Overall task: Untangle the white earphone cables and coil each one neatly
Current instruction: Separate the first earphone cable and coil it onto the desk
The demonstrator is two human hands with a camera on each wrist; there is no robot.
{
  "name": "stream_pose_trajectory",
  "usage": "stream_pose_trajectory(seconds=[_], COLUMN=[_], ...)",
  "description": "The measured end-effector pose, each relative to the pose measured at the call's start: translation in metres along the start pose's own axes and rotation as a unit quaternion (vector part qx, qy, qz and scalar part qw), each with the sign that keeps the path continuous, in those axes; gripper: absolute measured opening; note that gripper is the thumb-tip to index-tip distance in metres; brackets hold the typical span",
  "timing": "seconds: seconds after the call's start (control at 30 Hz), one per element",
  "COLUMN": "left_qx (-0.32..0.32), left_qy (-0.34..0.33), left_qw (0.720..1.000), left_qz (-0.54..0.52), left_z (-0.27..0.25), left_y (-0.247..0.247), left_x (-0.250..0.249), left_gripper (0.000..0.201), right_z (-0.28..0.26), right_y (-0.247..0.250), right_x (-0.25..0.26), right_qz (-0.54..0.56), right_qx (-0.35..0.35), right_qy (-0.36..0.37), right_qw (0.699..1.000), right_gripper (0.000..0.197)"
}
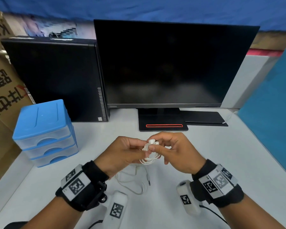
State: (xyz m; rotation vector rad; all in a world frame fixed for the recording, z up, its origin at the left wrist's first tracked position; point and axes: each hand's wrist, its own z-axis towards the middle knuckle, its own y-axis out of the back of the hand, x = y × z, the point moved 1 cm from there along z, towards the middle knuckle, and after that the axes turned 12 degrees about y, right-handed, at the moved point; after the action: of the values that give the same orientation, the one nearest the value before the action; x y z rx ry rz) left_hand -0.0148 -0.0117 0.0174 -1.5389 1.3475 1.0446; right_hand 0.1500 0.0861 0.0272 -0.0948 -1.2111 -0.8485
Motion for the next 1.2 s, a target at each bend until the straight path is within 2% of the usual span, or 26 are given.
stream_pose_trajectory(seconds=[0.1, 0.17, 0.27, 0.33, 0.4, 0.5, 0.57, 0.63, 0.77, 0.87, 0.97, 1.1, 1.2], left_qx=[-0.105, -0.143, -0.146, -0.153, -0.155, -0.131, -0.116, -0.119, -0.189, -0.214, -0.221, -0.187, -0.187], left_qy=[-0.024, 0.015, 0.088, 0.086, 0.079, 0.107, 0.141, 0.159, 0.178, 0.185, 0.179, 0.151, 0.173], left_qw=[0.992, 0.989, 0.985, 0.984, 0.982, 0.969, 0.955, 0.940, 0.886, 0.865, 0.859, 0.850, 0.842], left_qz=[0.060, 0.043, -0.005, 0.015, 0.078, 0.179, 0.236, 0.277, 0.383, 0.415, 0.426, 0.468, 0.475], left_z=[0.012, 0.028, 0.058, 0.080, 0.102, 0.131, 0.147, 0.160, 0.178, 0.185, 0.185, 0.186, 0.182], left_y=[-0.006, -0.011, -0.018, -0.018, -0.015, -0.010, -0.009, -0.013, -0.024, -0.031, -0.032, -0.031, -0.031], left_x=[0.005, 0.009, 0.009, 0.007, 0.006, 0.010, 0.013, 0.012, 0.005, 0.004, 0.001, 0.002, 0.002], left_gripper=[0.018, 0.015, 0.012, 0.012, 0.012, 0.013, 0.008, 0.012, 0.031, 0.034, 0.035, 0.028, 0.032], right_z=[0.001, 0.006, 0.017, 0.023, 0.028, 0.034, 0.038, 0.042, 0.049, 0.052, 0.051, 0.052, 0.053], right_y=[-0.006, -0.006, 0.000, 0.010, 0.021, 0.034, 0.040, 0.046, 0.055, 0.056, 0.056, 0.057, 0.057], right_x=[-0.013, -0.022, -0.040, -0.056, -0.071, -0.089, -0.099, -0.110, -0.128, -0.135, -0.133, -0.130, -0.129], right_qz=[-0.071, -0.097, -0.051, -0.013, 0.031, 0.070, 0.065, 0.058, 0.027, -0.053, -0.094, -0.124, -0.127], right_qx=[-0.030, -0.062, -0.124, -0.158, -0.172, -0.155, -0.121, -0.105, -0.102, -0.082, -0.059, -0.041, -0.031], right_qy=[0.018, 0.008, -0.054, -0.117, -0.176, -0.245, -0.280, -0.305, -0.341, -0.363, -0.370, -0.367, -0.370], right_qw=[0.997, 0.993, 0.989, 0.980, 0.969, 0.955, 0.950, 0.945, 0.934, 0.927, 0.922, 0.921, 0.920], right_gripper=[0.006, 0.005, 0.006, 0.004, 0.005, 0.005, 0.007, 0.010, 0.009, 0.009, 0.013, 0.023, 0.029])
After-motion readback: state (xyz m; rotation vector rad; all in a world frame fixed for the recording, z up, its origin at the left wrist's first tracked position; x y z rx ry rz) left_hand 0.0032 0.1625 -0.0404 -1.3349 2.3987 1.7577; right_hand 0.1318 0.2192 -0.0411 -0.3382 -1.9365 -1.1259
